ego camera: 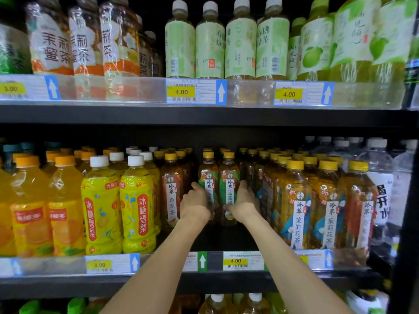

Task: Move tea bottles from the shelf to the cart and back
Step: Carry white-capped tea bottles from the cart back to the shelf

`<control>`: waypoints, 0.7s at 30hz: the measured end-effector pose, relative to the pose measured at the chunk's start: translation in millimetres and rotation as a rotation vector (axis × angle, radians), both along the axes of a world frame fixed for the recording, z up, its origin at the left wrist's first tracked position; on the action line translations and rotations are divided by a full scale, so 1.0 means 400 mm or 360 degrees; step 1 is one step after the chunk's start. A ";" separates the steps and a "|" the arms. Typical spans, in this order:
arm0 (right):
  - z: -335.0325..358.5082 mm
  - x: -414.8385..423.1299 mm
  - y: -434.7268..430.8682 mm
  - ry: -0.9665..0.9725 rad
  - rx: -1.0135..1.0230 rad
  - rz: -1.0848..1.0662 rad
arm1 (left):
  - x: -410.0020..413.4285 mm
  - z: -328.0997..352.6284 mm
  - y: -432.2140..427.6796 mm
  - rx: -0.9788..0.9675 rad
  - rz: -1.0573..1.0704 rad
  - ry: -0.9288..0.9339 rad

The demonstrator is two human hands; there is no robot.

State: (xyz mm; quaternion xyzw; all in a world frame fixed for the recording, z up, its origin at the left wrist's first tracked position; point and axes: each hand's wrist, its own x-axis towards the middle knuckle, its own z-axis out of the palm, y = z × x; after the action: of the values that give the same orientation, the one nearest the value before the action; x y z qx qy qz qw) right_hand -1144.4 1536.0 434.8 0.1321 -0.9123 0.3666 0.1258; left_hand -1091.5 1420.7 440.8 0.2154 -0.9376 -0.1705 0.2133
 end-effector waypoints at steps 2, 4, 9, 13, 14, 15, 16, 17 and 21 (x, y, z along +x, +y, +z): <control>0.003 -0.007 -0.003 -0.0023 0.0005 0.0002 | -0.002 0.001 0.000 0.0016 -0.0004 0.0021; 0.006 -0.013 -0.007 -0.0029 0.0006 -0.0004 | -0.003 0.004 0.000 0.0064 -0.0023 0.0041; 0.002 -0.017 -0.013 -0.0046 -0.0028 -0.0027 | 0.000 0.008 0.004 0.0124 -0.0031 0.0043; 0.005 -0.014 -0.015 -0.0054 -0.0061 -0.0033 | 0.006 0.010 0.009 0.0127 -0.0037 0.0030; 0.004 -0.012 -0.015 -0.0066 -0.0064 -0.0030 | 0.007 0.008 0.009 0.0102 -0.0034 0.0011; 0.002 -0.010 -0.014 -0.0082 -0.0063 -0.0024 | 0.010 0.005 0.010 0.0086 -0.0032 -0.0009; 0.000 -0.011 -0.012 -0.0085 -0.0066 -0.0019 | 0.012 0.005 0.009 0.0083 -0.0029 -0.0017; 0.002 -0.008 -0.010 -0.0093 -0.0070 -0.0020 | 0.012 0.006 0.008 0.0088 -0.0027 -0.0021; -0.010 0.012 -0.011 -0.0108 -0.0161 0.0040 | 0.029 0.012 0.011 0.0124 -0.0021 -0.0042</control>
State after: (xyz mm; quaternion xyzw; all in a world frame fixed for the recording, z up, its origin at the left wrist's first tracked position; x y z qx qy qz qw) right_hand -1139.7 1531.7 430.8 0.1246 -0.8946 0.4181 0.0966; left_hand -1079.9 1425.3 445.8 0.2196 -0.9344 -0.2056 0.1911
